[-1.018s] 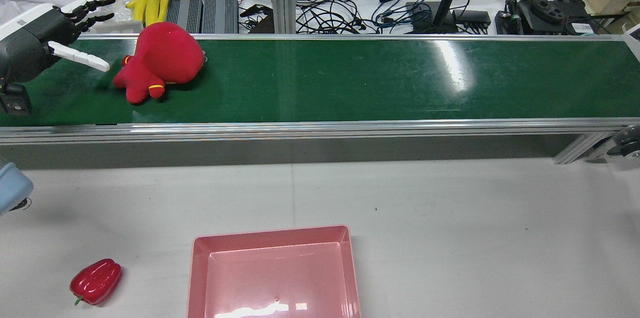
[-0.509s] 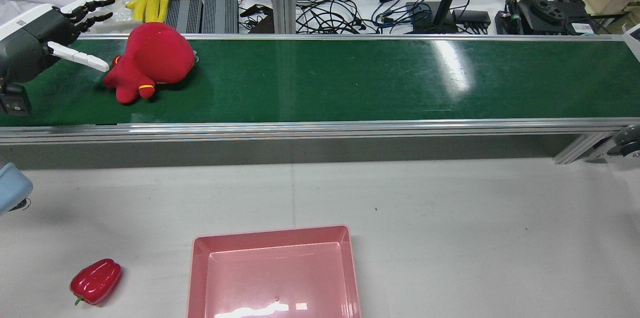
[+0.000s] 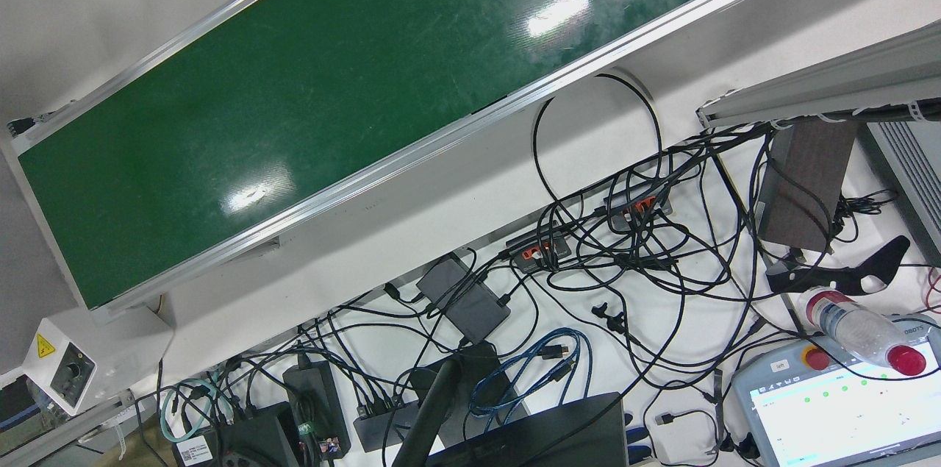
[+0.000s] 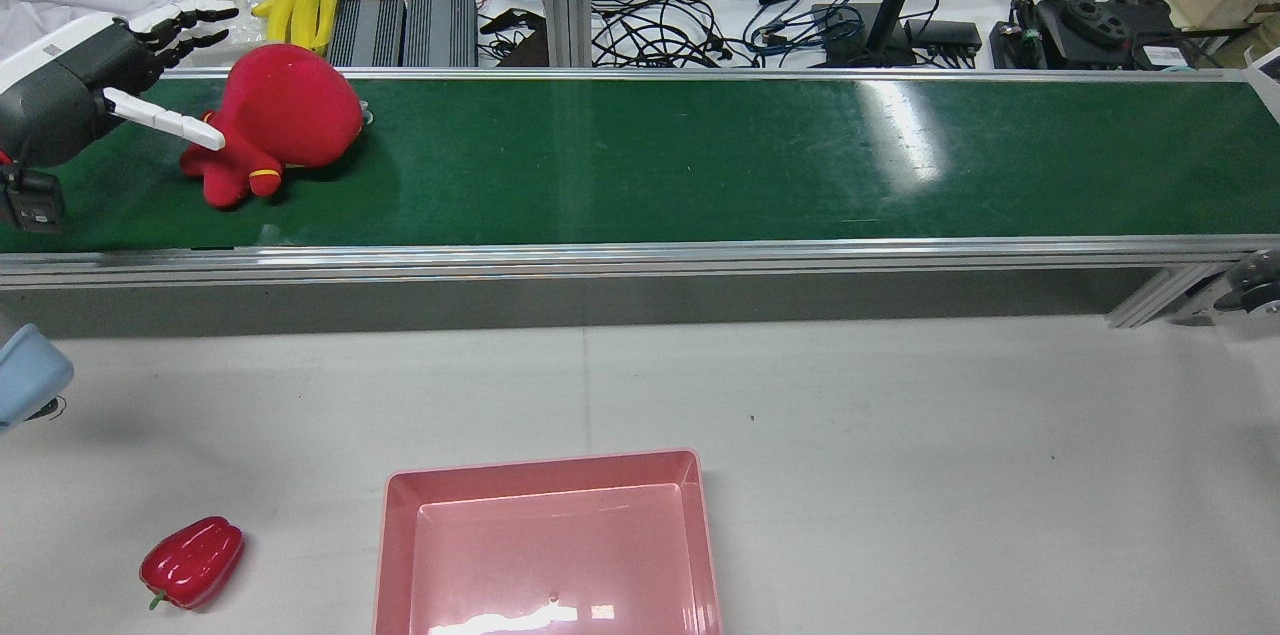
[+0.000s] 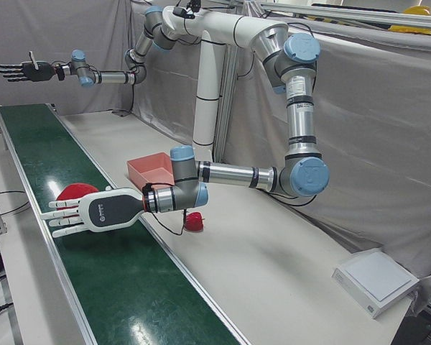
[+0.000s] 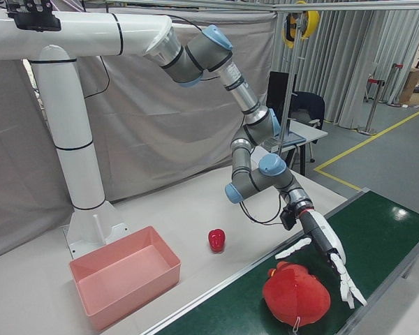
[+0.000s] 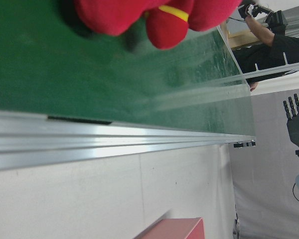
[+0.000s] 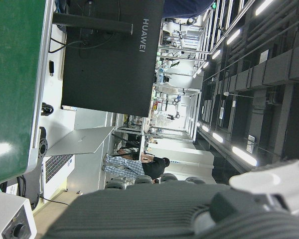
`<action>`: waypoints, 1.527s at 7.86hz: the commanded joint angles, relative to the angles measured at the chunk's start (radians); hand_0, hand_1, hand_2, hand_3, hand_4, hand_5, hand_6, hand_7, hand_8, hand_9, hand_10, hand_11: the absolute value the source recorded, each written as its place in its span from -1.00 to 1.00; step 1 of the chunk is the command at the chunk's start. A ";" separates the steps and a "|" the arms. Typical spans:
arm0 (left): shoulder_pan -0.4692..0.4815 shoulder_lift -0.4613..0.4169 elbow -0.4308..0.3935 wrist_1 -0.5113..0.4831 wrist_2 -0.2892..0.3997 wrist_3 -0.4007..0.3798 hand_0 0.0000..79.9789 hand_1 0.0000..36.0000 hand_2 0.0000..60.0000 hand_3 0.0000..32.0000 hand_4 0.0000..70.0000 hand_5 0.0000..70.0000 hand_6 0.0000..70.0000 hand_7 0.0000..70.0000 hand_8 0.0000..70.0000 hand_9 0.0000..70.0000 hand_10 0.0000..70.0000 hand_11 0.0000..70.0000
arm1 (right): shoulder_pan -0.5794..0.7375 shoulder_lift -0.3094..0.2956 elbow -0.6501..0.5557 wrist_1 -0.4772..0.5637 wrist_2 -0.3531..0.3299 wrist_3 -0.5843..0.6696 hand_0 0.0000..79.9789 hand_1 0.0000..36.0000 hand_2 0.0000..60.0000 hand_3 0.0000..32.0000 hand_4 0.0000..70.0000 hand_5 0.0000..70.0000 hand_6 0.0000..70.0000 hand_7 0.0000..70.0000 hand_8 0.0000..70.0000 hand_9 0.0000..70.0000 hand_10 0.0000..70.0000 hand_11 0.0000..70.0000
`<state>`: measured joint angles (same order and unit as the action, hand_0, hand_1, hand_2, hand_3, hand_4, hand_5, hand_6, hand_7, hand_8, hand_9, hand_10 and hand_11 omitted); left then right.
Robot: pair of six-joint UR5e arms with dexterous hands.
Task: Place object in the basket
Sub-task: 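Wait with the left hand open as the octopus reaches it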
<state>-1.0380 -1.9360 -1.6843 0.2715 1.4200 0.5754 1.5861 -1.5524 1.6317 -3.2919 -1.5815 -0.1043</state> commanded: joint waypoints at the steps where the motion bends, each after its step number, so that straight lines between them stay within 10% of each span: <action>1: 0.003 -0.008 0.020 0.002 0.000 0.009 0.54 0.14 -1.00 -1.00 -0.71 -0.52 -0.93 -0.94 -0.77 -0.63 -1.00 -1.00 | 0.000 0.000 0.000 0.000 0.000 0.000 -1.00 -1.00 -1.00 -1.00 -1.00 -1.00 -1.00 -1.00 -1.00 -1.00 -1.00 -1.00; 8: 0.006 -0.005 0.026 0.003 0.000 0.012 0.56 0.31 -0.99 -1.00 -0.59 -0.24 -0.88 -0.85 -0.62 -0.41 -1.00 -0.95 | 0.000 0.000 0.000 0.000 0.000 0.000 -1.00 -1.00 -1.00 -1.00 -1.00 -1.00 -1.00 -1.00 -1.00 -1.00 -1.00 -1.00; 11: 0.003 -0.006 0.026 0.044 0.000 0.046 0.97 0.75 -0.12 -1.00 -0.19 1.00 -0.57 -0.18 -0.03 0.39 -0.31 0.07 | 0.000 0.000 0.000 0.000 0.000 0.000 -1.00 -1.00 -1.00 -1.00 -1.00 -1.00 -1.00 -1.00 -1.00 -1.00 -1.00 -1.00; 12: 0.001 -0.006 0.026 0.051 0.002 0.044 0.82 0.80 0.25 -1.00 -0.14 1.00 -0.49 0.03 0.09 0.55 -0.14 0.30 | 0.000 0.000 0.000 0.000 0.000 0.000 -1.00 -1.00 -1.00 -1.00 -1.00 -1.00 -1.00 -1.00 -1.00 -1.00 -1.00 -1.00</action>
<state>-1.0340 -1.9418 -1.6584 0.3008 1.4205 0.6134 1.5861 -1.5524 1.6317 -3.2919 -1.5815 -0.1043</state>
